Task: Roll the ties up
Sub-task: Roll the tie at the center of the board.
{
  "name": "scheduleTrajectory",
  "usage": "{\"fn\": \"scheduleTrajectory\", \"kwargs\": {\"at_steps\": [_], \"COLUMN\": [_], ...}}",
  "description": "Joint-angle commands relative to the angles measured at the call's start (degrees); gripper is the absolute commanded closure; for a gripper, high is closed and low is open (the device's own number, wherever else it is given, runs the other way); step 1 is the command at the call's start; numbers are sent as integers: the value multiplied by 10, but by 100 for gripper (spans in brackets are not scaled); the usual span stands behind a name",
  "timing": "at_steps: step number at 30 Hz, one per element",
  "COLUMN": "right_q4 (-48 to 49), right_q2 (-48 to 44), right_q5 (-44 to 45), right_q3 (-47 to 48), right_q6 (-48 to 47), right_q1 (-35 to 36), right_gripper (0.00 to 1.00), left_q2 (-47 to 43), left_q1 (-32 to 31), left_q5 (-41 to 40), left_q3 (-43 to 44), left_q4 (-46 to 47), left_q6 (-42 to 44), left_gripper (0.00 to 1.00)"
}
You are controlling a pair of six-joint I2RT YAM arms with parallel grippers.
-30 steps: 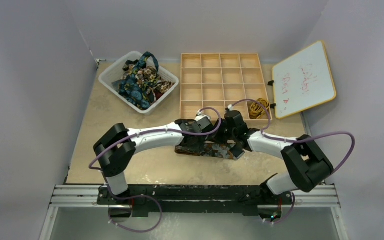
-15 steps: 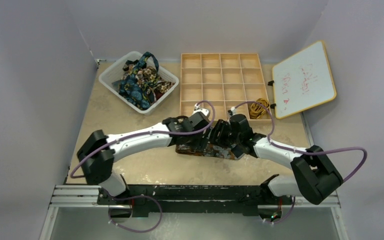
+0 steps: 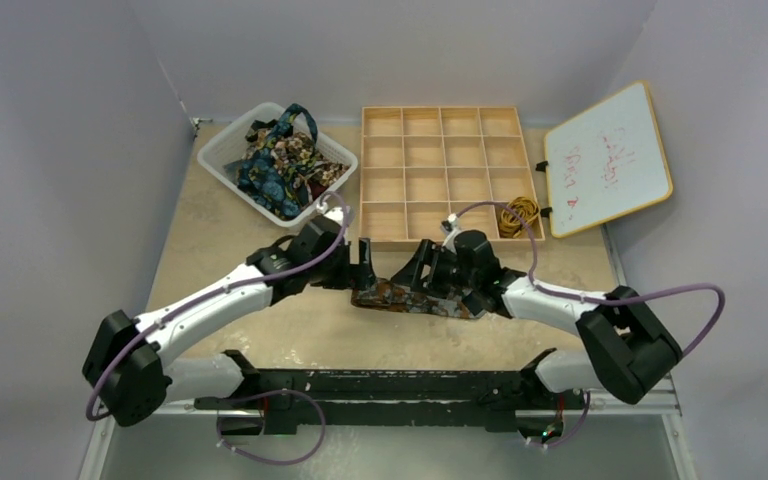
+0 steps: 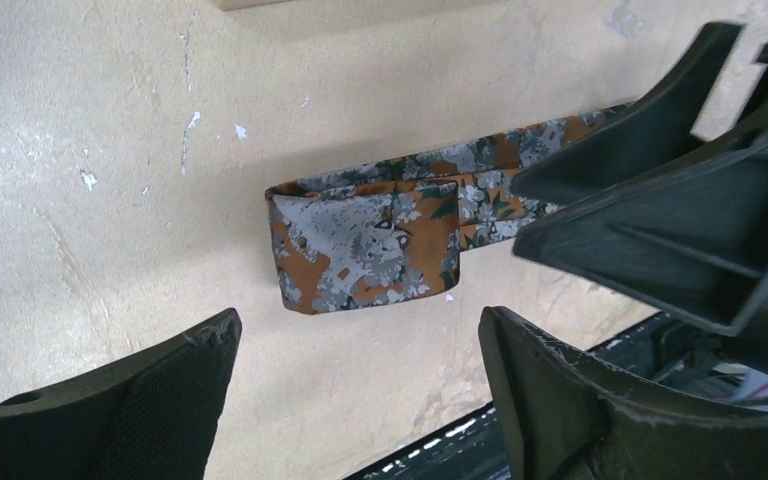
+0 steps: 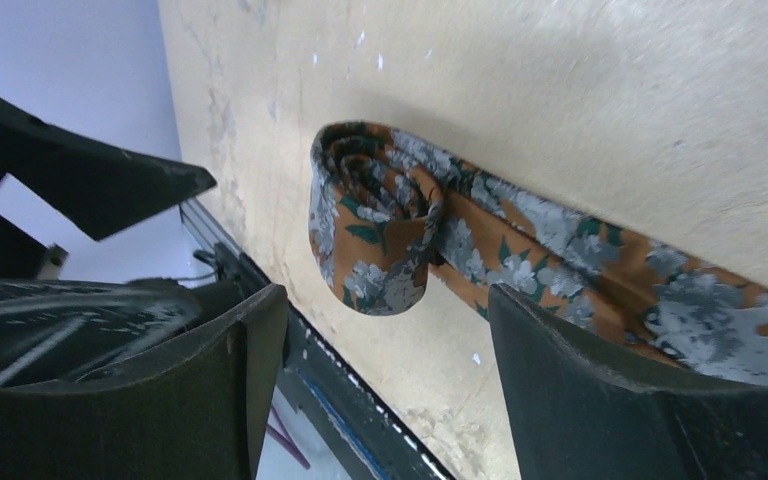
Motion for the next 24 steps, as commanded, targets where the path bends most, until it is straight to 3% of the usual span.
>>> {"fn": "scheduleTrajectory", "kwargs": {"at_steps": [1,6,10,18,21,24], "right_q4": [8,7,-57,-50,-45,-41], "right_q2": [35,79,115,96,106,119], "right_q5": [3,14,28,22,20,31], "right_q3": [31,49,94,87,91,90], "right_q6": [1,-3,-32,-31,-29,-23], "right_q1": [39,53,53,52,52,50], "right_gripper": [26,33,41,28,32,42], "left_q2": [-52,-93,-108,-107,-101,-92], "left_q1": [46,118,159,163,163,163], "left_q5": [73,138,183,183,183,184], "left_q3": [-40,-101,-129,-138,-140,-141], "left_q4": [59,87,100,91,94,96], "left_q6": [-6,-20,-30,-30,-33,-34], "left_gripper": [11,8,9,10,9,9]}}
